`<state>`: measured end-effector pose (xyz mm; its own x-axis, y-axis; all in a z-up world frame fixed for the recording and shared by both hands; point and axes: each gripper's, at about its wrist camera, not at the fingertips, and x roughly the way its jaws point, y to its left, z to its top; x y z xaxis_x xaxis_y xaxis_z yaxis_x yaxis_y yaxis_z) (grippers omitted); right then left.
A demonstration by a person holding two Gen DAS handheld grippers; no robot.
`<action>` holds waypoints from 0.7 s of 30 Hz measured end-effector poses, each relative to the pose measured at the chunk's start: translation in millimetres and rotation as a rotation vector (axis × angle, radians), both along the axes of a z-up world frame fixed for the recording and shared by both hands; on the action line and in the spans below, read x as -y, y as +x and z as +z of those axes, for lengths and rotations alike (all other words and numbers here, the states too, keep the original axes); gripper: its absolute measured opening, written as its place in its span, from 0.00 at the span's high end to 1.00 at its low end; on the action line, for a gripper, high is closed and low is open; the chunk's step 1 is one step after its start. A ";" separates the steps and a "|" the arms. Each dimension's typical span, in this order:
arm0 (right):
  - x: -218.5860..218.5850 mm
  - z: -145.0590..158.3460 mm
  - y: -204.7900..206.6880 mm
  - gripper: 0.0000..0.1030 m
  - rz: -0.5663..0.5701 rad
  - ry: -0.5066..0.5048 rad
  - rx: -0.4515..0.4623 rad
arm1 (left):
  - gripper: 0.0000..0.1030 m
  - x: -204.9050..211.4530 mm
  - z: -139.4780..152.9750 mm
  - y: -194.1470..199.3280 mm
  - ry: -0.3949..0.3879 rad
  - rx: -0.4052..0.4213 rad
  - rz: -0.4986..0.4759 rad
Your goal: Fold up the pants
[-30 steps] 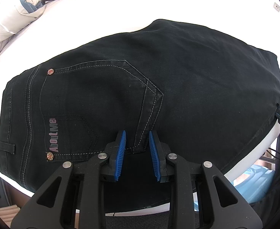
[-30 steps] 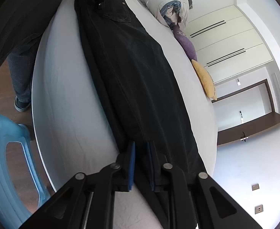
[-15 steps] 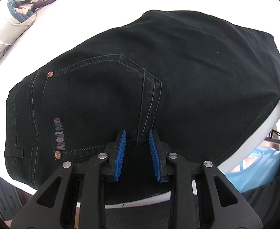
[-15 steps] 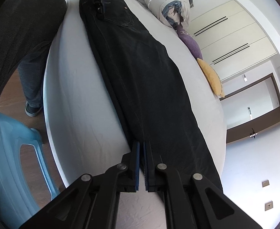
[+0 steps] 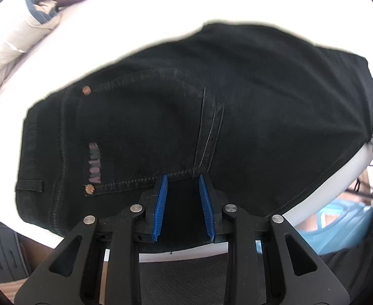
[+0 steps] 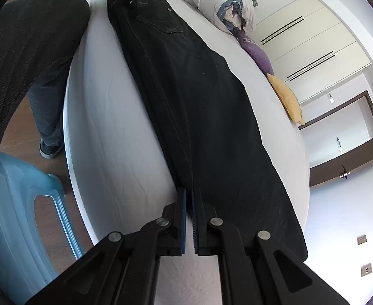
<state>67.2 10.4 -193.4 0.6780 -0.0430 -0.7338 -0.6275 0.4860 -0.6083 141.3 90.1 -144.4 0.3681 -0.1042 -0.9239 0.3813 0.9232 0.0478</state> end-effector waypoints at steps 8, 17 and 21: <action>21.9 37.0 10.3 0.82 -0.135 0.172 -0.092 | 0.75 100.0 33.4 12.0 -0.157 0.090 -0.118; 189.1 82.6 89.7 0.82 -0.717 0.790 -0.221 | 0.75 164.9 -20.4 27.7 -0.143 -0.012 -0.181; 256.8 49.8 77.4 1.00 -0.931 0.774 -0.256 | 0.75 145.5 -20.1 28.6 -0.178 -0.032 -0.146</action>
<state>144.7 -246.4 -143.6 0.4547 0.0720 -0.8877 0.0908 0.9878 0.1266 169.9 -55.3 -164.6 0.3081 -0.3169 -0.8970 0.5103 0.8508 -0.1253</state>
